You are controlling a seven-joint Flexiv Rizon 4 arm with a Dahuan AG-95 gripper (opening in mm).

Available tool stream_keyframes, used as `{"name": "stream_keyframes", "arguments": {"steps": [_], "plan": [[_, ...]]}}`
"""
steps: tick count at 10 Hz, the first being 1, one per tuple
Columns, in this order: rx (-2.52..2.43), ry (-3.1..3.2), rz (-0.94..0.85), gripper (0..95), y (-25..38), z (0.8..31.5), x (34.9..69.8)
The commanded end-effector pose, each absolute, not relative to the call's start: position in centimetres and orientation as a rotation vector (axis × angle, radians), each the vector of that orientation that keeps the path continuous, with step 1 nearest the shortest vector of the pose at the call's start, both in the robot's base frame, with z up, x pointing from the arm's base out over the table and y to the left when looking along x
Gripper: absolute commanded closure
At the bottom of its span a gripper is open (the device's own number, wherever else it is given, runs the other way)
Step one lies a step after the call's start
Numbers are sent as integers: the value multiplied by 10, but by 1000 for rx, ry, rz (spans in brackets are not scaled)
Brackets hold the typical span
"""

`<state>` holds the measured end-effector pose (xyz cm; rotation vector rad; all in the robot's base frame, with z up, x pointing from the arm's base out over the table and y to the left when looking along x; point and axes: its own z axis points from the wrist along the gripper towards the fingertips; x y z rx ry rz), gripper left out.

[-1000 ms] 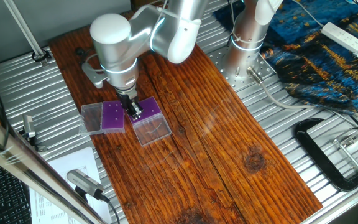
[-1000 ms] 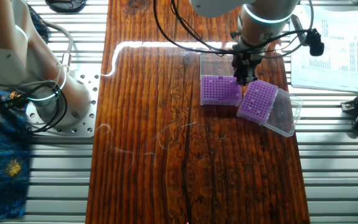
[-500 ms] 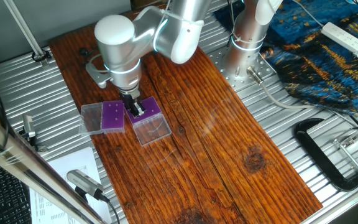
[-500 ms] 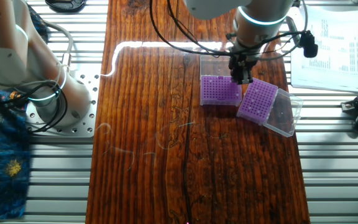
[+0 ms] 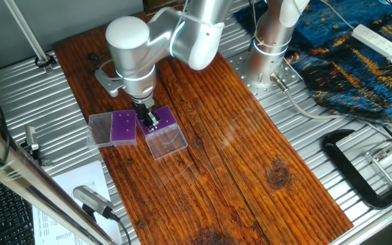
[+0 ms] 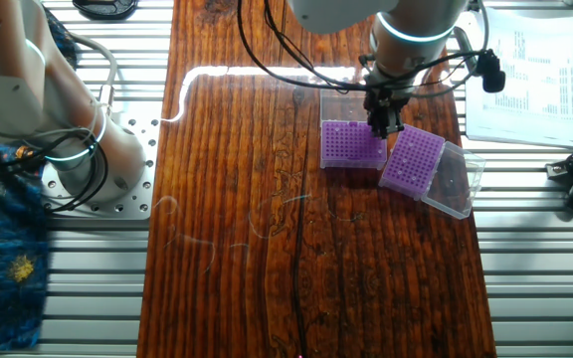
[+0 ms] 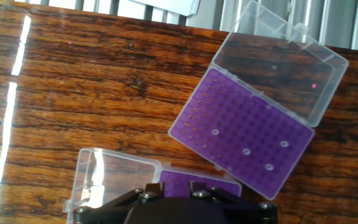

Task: Transfer all small pipette tips from one holder to another

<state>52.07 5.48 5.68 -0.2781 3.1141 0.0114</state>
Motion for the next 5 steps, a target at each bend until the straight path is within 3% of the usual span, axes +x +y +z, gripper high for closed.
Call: {"name": "stream_keyframes", "arguments": {"steps": [1,5], "plan": [[-277,3107,11,760,55,54,521],[-277,3106,11,760,55,54,521]]}}
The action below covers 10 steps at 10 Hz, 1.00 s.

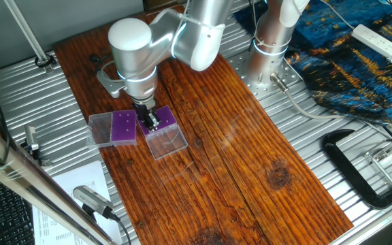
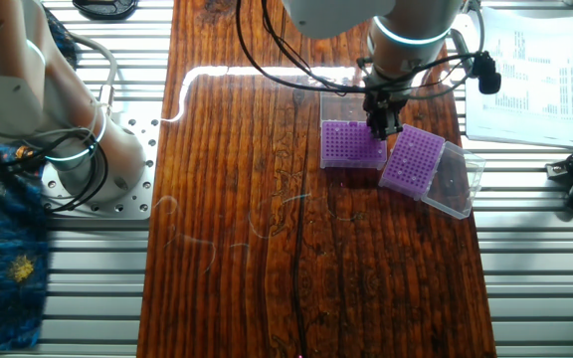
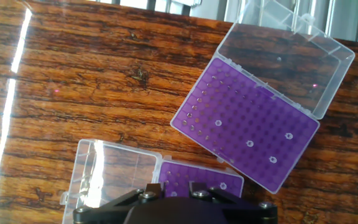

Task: Transfer all small pipette tips from one holder to another

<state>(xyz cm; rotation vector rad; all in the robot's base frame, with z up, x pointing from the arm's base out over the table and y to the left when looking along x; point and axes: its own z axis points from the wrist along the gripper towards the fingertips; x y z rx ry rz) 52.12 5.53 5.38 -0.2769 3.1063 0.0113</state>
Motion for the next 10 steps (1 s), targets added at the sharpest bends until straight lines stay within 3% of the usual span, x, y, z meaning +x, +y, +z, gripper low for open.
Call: {"name": "stream_keyframes", "arguments": {"steps": [1,6,7,10], "plan": [[-276,3106,11,760,55,53,521],[-275,3105,10,760,55,51,521],[-276,3105,9,950,55,51,521],[-274,3104,13,950,55,51,521]]}}
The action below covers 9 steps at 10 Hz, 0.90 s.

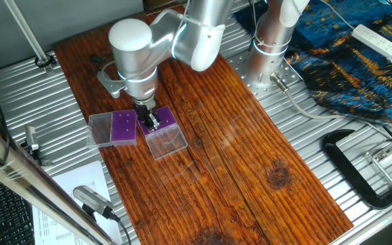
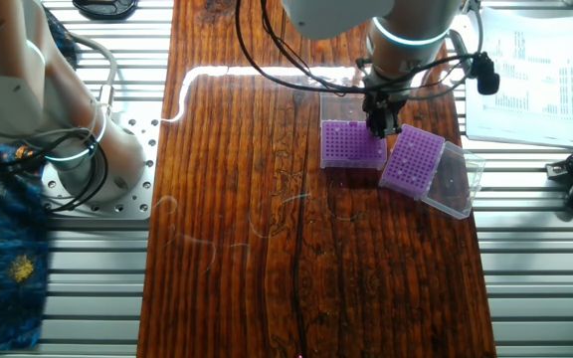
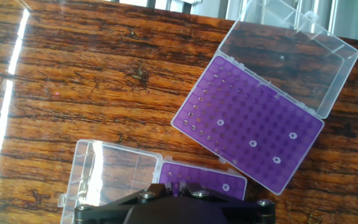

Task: Transfer all small pipette tips from one holder to another

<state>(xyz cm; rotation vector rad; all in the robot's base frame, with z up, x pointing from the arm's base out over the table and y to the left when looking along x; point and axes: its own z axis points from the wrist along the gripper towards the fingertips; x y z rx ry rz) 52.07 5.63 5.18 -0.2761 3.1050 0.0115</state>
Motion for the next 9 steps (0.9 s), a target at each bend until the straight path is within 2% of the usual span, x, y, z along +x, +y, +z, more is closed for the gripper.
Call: {"name": "stream_keyframes", "arguments": {"steps": [1,6,9], "plan": [[-273,3103,12,950,55,51,521],[-276,3105,9,950,55,65,521],[-281,3104,12,950,55,85,521]]}}
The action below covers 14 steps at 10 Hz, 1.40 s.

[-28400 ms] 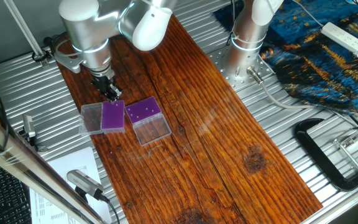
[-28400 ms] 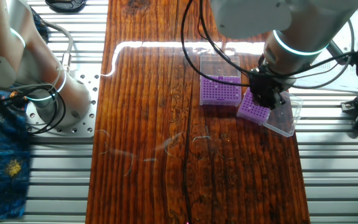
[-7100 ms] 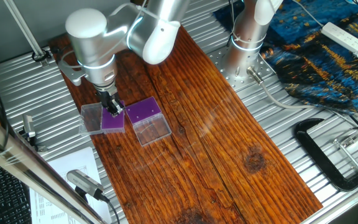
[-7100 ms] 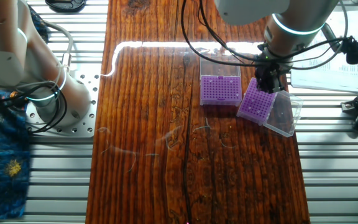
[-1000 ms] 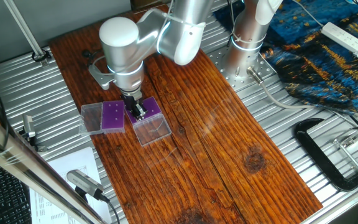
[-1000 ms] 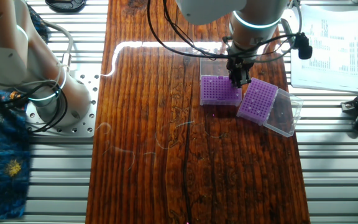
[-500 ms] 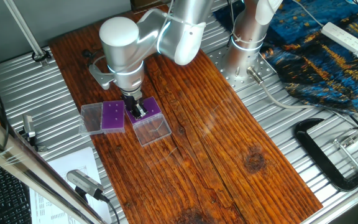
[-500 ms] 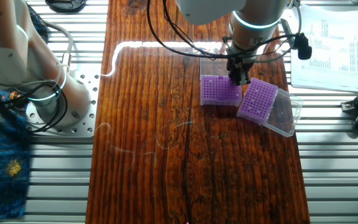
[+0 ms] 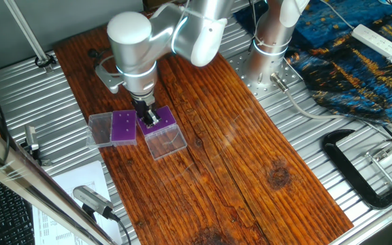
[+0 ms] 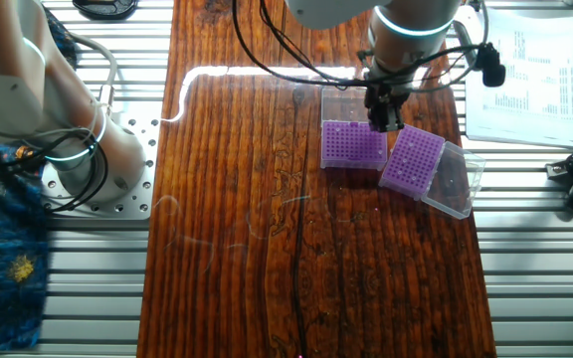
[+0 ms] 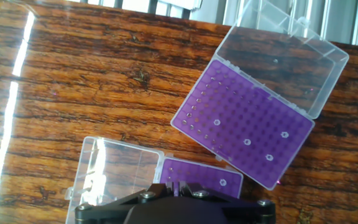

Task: Transfer all small pipette tips from one holder to another

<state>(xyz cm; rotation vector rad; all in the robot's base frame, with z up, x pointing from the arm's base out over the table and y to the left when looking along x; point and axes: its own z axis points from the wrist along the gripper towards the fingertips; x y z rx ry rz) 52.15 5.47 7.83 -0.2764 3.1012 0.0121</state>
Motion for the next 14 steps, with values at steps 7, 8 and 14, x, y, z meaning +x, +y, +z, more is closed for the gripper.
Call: {"name": "stream_keyframes", "arguments": {"steps": [7,8,14], "plan": [[-283,3107,12,950,50,112,559],[-282,3110,10,950,50,114,565],[-326,3096,20,950,50,98,582]]}}
